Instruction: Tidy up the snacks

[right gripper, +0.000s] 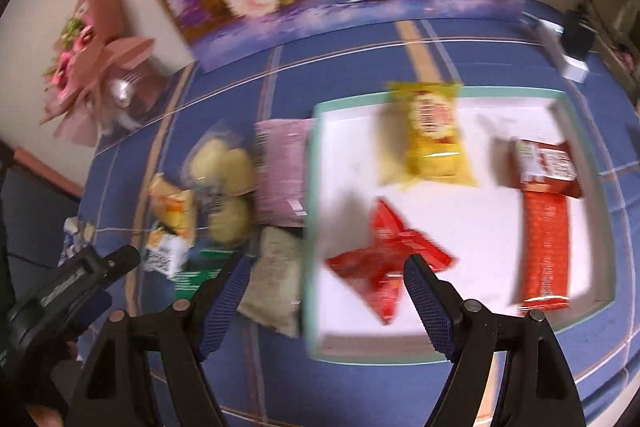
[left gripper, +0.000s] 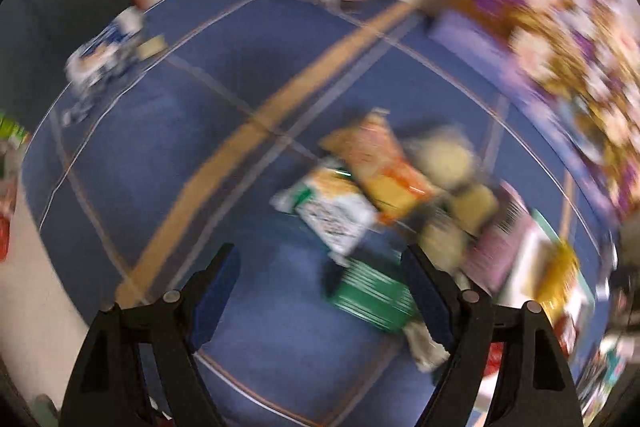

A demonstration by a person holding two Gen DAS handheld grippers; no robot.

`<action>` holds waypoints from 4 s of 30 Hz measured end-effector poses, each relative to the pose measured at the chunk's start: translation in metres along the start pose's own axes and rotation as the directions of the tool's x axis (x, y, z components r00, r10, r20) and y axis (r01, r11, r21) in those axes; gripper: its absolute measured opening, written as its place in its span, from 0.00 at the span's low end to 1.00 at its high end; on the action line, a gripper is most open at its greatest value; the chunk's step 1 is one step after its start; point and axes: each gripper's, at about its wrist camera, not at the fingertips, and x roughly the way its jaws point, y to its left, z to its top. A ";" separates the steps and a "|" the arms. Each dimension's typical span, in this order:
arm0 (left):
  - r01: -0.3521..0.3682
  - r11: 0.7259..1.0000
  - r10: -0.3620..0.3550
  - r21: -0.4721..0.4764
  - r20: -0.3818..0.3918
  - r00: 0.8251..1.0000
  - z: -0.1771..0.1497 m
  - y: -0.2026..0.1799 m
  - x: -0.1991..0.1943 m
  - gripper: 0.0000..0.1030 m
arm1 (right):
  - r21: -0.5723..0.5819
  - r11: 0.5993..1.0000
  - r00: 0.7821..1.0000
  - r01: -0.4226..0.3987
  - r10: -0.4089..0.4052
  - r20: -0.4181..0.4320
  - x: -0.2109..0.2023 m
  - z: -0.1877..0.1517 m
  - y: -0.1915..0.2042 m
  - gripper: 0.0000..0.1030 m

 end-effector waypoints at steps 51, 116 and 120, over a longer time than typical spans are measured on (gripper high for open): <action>0.178 0.984 -0.173 -0.019 -0.350 0.921 -0.013 -0.031 0.096 0.78 | -0.137 0.990 0.982 0.018 -0.044 -0.184 0.082 -0.015 0.056 0.54; 0.032 0.985 -0.083 -0.172 -0.298 0.951 -0.006 0.078 0.088 0.64 | -0.157 0.988 0.969 0.001 -0.040 -0.245 0.084 -0.014 0.058 0.54; 0.036 0.987 -0.083 -0.159 -0.300 0.950 -0.010 0.081 0.082 0.64 | -0.135 0.991 0.965 -0.007 -0.028 -0.261 0.085 -0.015 0.058 0.54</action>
